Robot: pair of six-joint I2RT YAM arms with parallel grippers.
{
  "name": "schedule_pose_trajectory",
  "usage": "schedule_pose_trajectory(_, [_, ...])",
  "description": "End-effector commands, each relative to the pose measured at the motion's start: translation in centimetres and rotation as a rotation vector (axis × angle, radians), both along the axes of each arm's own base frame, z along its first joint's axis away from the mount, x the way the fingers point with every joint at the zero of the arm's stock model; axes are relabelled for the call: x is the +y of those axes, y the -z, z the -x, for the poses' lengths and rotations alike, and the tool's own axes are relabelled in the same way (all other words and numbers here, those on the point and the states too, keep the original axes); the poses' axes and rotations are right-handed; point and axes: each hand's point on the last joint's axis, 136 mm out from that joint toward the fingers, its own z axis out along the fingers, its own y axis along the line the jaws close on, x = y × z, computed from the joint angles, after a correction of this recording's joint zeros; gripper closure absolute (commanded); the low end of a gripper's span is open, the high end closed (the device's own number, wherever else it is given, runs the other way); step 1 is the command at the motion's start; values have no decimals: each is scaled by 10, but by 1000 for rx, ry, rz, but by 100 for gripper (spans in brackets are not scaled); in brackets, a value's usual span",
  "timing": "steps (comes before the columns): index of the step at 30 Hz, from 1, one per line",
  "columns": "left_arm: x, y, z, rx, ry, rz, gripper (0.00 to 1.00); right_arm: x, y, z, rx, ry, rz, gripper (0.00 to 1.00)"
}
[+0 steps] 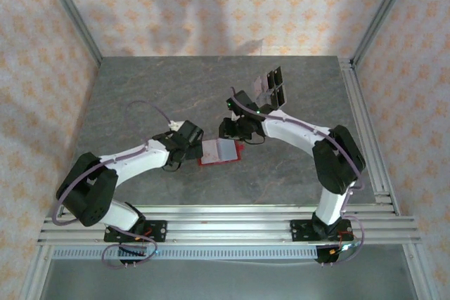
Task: Put the credit cards into the card holder
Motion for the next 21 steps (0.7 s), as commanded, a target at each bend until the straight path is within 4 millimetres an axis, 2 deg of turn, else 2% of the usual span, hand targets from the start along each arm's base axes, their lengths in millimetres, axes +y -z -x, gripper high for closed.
schedule_pose_trajectory(1, [-1, -5, -5, 14, 11, 10, 0, -28, 25, 9, 25, -15, 143, 68])
schedule_pose_trajectory(6, [-3, 0, -8, 23, 7, 23, 0, -27, 44, 17, 72, -41, 153, 68])
schedule_pose_trajectory(21, [-7, 21, -8, 75, 12, 18, 0, -22, 65, 23, 114, -69, 154, 68])
